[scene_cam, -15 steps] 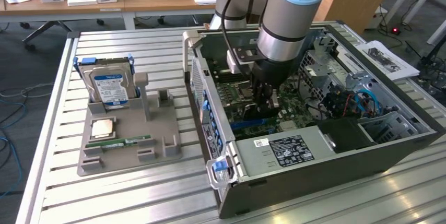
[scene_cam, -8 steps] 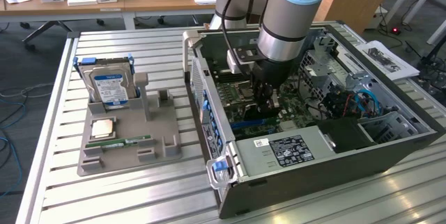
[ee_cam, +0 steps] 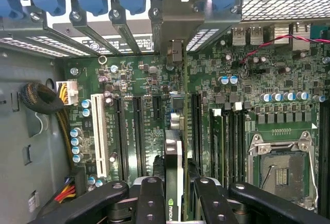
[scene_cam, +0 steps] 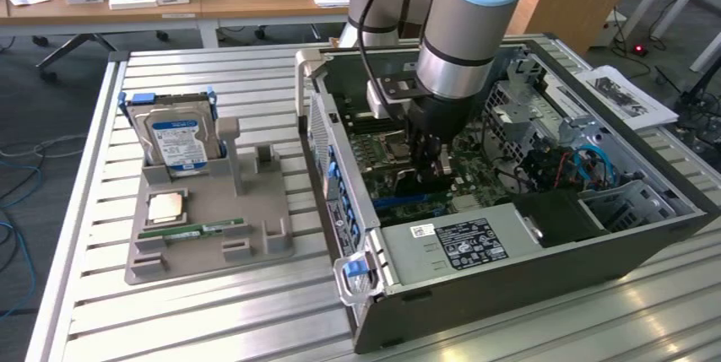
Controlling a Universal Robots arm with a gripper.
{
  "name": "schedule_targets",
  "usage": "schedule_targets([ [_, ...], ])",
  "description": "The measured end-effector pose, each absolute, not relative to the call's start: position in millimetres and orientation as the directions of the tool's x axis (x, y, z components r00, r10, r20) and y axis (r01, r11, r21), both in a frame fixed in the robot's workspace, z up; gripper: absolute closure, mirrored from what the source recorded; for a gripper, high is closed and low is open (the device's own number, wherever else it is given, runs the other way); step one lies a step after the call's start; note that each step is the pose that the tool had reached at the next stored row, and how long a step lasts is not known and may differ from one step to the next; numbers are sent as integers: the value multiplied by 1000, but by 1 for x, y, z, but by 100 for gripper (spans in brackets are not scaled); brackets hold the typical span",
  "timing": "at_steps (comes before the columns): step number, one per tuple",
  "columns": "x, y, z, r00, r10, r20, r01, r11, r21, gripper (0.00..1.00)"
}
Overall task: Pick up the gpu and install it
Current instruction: 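Insert the gpu into the slot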
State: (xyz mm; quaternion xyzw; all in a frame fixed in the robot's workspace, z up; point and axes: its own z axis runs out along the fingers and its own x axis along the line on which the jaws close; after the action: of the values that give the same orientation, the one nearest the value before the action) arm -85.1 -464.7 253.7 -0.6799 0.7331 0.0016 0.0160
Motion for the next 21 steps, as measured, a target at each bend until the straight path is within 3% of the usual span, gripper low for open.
schedule_targets([
  [21,-85,-465,253,-72,-997,-26,-997,73,-21,73],
])
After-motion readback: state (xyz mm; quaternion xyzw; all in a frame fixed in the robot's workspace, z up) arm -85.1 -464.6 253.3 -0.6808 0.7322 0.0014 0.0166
